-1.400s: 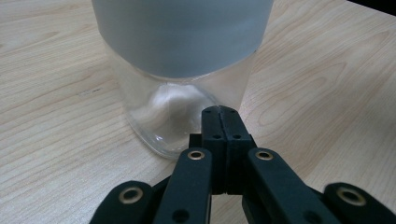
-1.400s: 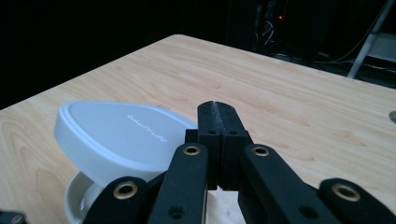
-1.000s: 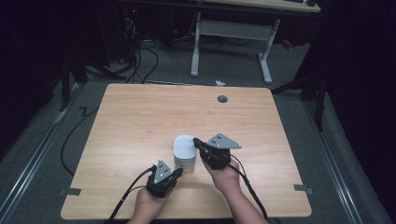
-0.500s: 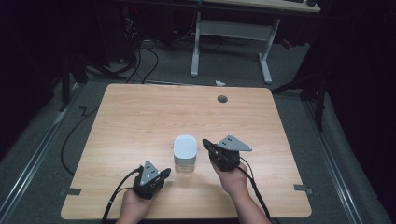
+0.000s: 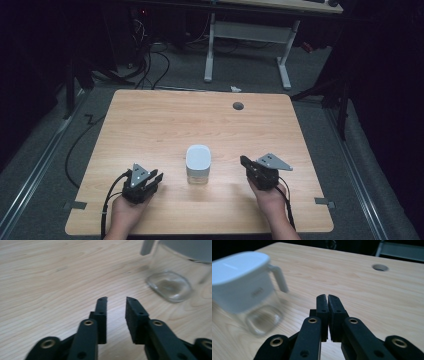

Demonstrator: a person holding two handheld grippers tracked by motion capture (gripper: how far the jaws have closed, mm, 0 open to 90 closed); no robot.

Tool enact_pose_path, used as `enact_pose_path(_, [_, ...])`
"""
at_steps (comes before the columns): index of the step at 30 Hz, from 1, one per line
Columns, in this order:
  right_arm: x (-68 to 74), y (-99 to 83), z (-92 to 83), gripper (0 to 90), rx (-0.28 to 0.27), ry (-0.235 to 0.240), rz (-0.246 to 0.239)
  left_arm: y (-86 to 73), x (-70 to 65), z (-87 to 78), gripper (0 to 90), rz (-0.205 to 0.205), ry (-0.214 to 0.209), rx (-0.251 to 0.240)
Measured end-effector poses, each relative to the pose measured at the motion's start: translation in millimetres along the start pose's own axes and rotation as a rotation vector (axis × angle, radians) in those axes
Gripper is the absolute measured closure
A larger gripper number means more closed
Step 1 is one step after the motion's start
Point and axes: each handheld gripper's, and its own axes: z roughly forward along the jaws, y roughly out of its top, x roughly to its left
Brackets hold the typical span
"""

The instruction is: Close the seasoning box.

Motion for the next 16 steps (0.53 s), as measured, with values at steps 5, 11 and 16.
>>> enact_pose_path(5, [-30.4,-24.9,-18.3,85.9,0.020,-0.067,0.060,1.1,12.9,1.6,59.6,0.032,0.053,-0.005])
enact_pose_path(11, [-53.8,-57.7,-45.2,81.8,0.022,-0.147,0.122,1.9,17.4,-1.8,59.3,0.014,0.068,-0.007])
enact_pose_path(16, [-57.1,-64.9,-53.8,81.9,0.009,-0.151,0.131,0.9,10.7,0.2,59.2,0.016,0.062,-0.012])
